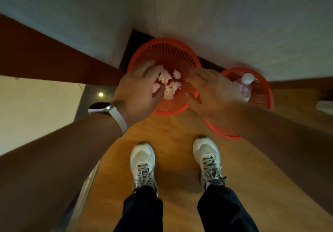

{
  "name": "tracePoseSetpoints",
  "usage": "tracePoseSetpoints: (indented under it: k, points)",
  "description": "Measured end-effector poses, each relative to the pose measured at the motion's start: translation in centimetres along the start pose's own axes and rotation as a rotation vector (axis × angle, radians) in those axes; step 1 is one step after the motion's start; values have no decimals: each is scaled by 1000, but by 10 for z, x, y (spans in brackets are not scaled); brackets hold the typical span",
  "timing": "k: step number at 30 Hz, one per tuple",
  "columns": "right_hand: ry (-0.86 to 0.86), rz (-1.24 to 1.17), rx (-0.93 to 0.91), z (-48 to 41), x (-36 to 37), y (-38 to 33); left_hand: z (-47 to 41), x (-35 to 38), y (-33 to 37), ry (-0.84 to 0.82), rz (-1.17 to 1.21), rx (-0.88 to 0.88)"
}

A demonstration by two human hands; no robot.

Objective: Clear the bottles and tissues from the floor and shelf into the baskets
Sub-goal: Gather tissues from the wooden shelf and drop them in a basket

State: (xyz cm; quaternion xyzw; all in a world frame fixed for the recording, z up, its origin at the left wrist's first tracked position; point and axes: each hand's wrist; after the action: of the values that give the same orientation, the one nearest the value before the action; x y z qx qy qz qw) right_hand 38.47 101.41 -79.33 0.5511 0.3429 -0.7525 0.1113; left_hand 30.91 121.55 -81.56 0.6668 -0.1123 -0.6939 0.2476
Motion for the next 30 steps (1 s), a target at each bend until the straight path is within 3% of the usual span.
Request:
tracePoseSetpoints:
  k: [8,18,24,30]
  points:
    - [45,79,74,21,-99,-62,23,-122,54,25,-96,95]
    - [166,202,105,56,-285,-160,41,-312,129,145,-184,236]
    - [218,219,143,108,-385,-238,78,-418,180,225,-196,340]
    - [329,259,188,174,-453,-297,115,-481,234,243,-188,471]
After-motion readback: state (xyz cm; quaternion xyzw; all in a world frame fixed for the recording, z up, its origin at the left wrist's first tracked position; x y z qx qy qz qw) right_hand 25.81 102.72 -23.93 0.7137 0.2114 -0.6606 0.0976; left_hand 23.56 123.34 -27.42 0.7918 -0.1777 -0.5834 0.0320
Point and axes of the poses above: each hand's wrist, its own z-axis away from the middle knuckle, its own x-axis out of the palm, y = z × x, and after that the axes turned 15 degrees about y, right-handed
